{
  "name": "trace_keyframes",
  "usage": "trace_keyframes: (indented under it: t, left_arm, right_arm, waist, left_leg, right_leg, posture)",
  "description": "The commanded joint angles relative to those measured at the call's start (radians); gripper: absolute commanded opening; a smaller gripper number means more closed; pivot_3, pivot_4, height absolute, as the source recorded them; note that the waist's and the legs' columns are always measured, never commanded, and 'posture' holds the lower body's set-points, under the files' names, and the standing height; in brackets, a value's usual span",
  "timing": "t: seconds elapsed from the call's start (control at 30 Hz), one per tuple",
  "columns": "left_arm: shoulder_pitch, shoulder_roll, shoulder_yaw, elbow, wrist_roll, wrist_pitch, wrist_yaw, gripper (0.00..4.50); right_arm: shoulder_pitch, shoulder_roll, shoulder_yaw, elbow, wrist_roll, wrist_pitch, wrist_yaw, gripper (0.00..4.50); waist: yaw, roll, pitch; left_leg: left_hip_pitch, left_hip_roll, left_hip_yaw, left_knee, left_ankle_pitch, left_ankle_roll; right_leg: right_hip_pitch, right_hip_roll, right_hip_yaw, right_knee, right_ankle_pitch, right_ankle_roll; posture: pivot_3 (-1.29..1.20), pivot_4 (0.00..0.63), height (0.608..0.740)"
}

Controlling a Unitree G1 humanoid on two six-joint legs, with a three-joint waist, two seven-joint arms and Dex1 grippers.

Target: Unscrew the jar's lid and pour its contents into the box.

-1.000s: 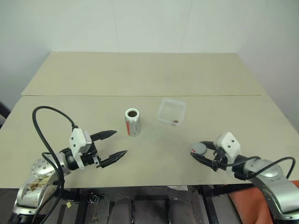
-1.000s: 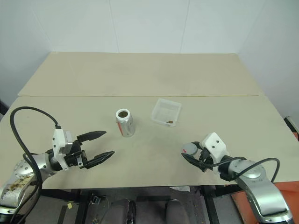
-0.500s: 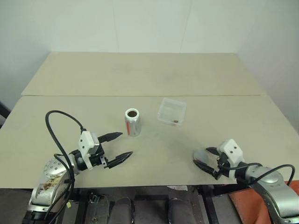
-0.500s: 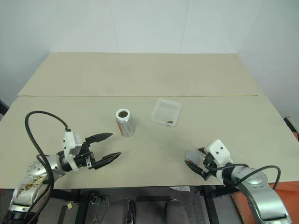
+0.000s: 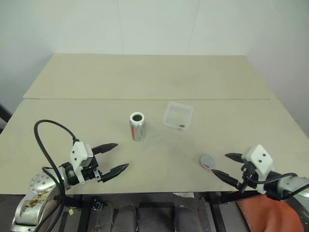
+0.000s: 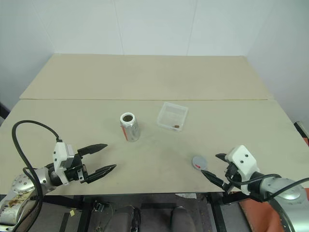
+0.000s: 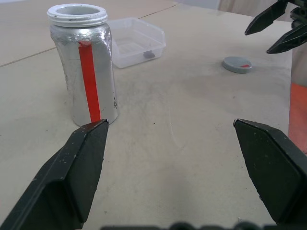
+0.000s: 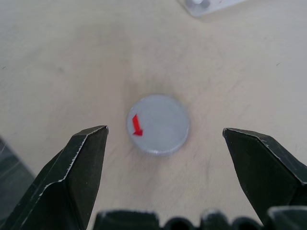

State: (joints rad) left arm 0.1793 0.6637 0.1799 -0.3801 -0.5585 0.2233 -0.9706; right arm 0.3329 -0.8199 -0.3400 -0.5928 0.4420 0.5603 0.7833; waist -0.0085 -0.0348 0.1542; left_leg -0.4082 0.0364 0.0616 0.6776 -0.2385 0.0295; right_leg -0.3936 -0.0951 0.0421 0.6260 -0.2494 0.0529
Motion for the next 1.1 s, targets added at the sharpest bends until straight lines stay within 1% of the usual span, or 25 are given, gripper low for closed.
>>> trace_keyframes:
  t: [0.03, 0.2, 0.33, 0.43, 0.53, 0.63, 0.7, 0.83, 0.93, 1.0, 1.1]
  left_arm:
    - [-0.014, 0.002, 0.001, -0.046, -0.028, 0.018, 0.004, 4.50]
    - [-0.051, -0.012, -0.037, -0.013, -0.001, 0.018, 0.002, 4.50]
    - [-0.064, -0.001, -0.052, 0.030, 0.024, 0.017, -0.015, 4.50]
    - [-0.101, 0.018, -0.061, 0.088, 0.033, 0.015, -0.054, 4.50]
    - [-0.172, 0.030, -0.086, 0.163, 0.035, 0.017, -0.106, 4.50]
    - [-0.215, 0.056, -0.081, 0.198, -0.016, 0.065, -0.179, 4.50]
    - [-0.223, 0.073, -0.085, 0.213, -0.024, 0.070, -0.228, 4.50]
    - [-0.254, 0.051, -0.117, 0.231, 0.019, 0.054, -0.217, 4.50]
    - [-0.240, 0.052, -0.111, 0.220, 0.008, 0.065, -0.226, 4.50]
    - [-0.220, 0.057, -0.103, 0.215, 0.002, 0.074, -0.231, 4.50]
    - [-0.208, 0.057, -0.122, 0.242, 0.038, 0.047, -0.233, 4.50]
  right_arm:
    - [0.013, -0.016, -0.056, -0.041, 0.014, 0.010, 0.010, 4.46]
    - [0.072, -0.010, -0.083, -0.043, 0.007, -0.014, 0.035, 4.46]
    - [0.105, -0.020, -0.088, -0.012, -0.015, -0.119, 0.116, 4.46]
    - [0.086, -0.007, -0.074, 0.018, -0.048, -0.174, 0.108, 4.46]
    - [0.084, 0.017, -0.041, 0.054, -0.092, -0.221, 0.090, 4.46]
    - [0.098, 0.032, -0.035, 0.044, -0.106, -0.252, 0.095, 4.46]
    - [0.110, 0.042, -0.047, 0.027, -0.098, -0.264, 0.102, 4.46]
    - [0.138, 0.043, -0.075, 0.031, -0.099, -0.290, 0.123, 4.46]
    - [0.147, 0.031, -0.074, 0.037, -0.110, -0.298, 0.135, 4.46]
    - [0.146, 0.031, -0.083, 0.028, -0.091, -0.300, 0.149, 4.46]
    - [0.136, 0.030, -0.076, 0.036, -0.087, -0.313, 0.165, 4.46]
  waist:
    - [0.001, 0.000, 0.000]
    - [0.007, 0.000, 0.000]
    - [0.010, 0.000, 0.000]
    - [0.009, 0.000, 0.000]
    - [0.011, 0.000, 0.000]
    - [0.016, 0.000, 0.000]
    - [0.016, 0.000, 0.000]
    - [0.017, 0.000, 0.000]
    - [0.018, 0.000, 0.000]
    - [0.016, 0.000, 0.000]
    - [0.013, 0.000, 0.000]
  left_leg:
    - [0.000, 0.000, 0.000, 0.000, 0.000, 0.000]
    - [0.000, -0.001, 0.000, 0.000, 0.000, 0.000]
    - [0.000, -0.002, 0.000, 0.000, 0.000, 0.000]
    - [0.001, -0.001, 0.000, 0.000, 0.000, 0.000]
    - [0.002, -0.001, 0.000, 0.000, 0.000, 0.000]
    - [0.001, -0.002, 0.001, 0.000, 0.000, 0.000]
    - [0.000, -0.002, 0.001, 0.000, 0.000, 0.000]
    - [0.000, -0.002, 0.001, 0.000, 0.000, 0.000]
    - [0.001, -0.002, 0.000, 0.000, 0.000, 0.000]
    - [0.001, -0.001, 0.000, 0.000, 0.000, 0.000]
    - [0.002, -0.001, 0.000, 0.000, 0.000, 0.000]
  right_leg:
    - [0.000, 0.000, 0.000, 0.000, 0.000, 0.000]
    - [0.000, 0.000, 0.000, 0.000, 0.000, 0.000]
    - [0.000, 0.001, 0.000, 0.000, 0.000, 0.000]
    - [0.000, 0.001, 0.000, 0.000, 0.000, 0.000]
    - [0.001, 0.001, 0.000, 0.000, -0.002, -0.002]
    - [0.001, 0.001, 0.000, 0.000, -0.001, 0.000]
    - [0.000, 0.001, 0.000, 0.000, -0.001, 0.000]
    - [0.000, 0.001, 0.000, 0.000, -0.001, 0.000]
    - [0.001, 0.001, 0.000, 0.000, -0.001, 0.000]
    - [0.001, 0.001, 0.000, 0.000, -0.001, 0.000]
    - [0.001, 0.001, 0.000, 0.000, -0.002, 0.000]
  posture:
    - [0.00, 0.150, 0.740]
    - [0.00, 0.150, 0.740]
    - [0.00, 0.150, 0.740]
    - [0.00, 0.150, 0.740]
    - [0.00, 0.150, 0.740]
    - [0.00, 0.150, 0.740]
    - [0.00, 0.150, 0.740]
    - [0.00, 0.150, 0.740]
    - [0.00, 0.150, 0.740]
    - [0.00, 0.150, 0.740]
    - [0.00, 0.150, 0.740]
